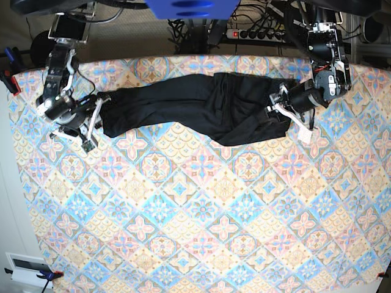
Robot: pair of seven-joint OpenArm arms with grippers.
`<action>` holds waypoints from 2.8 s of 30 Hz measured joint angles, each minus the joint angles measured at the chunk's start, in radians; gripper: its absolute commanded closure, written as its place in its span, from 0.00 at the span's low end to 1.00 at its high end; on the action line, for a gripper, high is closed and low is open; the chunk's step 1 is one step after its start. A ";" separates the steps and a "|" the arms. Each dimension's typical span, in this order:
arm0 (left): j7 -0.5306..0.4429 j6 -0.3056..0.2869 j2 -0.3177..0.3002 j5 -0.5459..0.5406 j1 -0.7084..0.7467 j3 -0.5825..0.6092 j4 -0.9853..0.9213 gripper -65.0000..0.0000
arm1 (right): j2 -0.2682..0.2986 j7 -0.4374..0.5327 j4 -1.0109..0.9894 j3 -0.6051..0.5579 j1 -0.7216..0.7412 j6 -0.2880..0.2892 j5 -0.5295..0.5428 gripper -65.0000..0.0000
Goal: Layout the t-shirt on the table in an organized manner, then fold the t-shirt properly
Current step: 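Lift the strip end with the right gripper toward the left gripper, then fold the held end with the right gripper over onto the shirt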
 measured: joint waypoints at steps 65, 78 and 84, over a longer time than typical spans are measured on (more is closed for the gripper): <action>-0.044 -0.007 0.005 -0.007 0.008 -0.046 0.002 0.68 | -0.051 -0.046 -0.330 0.250 0.074 -0.003 0.335 1.00; -0.045 -0.008 0.006 0.036 0.019 -0.036 0.002 0.68 | 0.000 -0.048 -0.327 0.268 0.208 0.000 0.323 1.00; -0.048 -0.010 0.026 0.096 0.019 -0.018 -0.046 0.68 | -0.002 -0.057 -0.253 0.264 0.204 0.000 0.411 1.00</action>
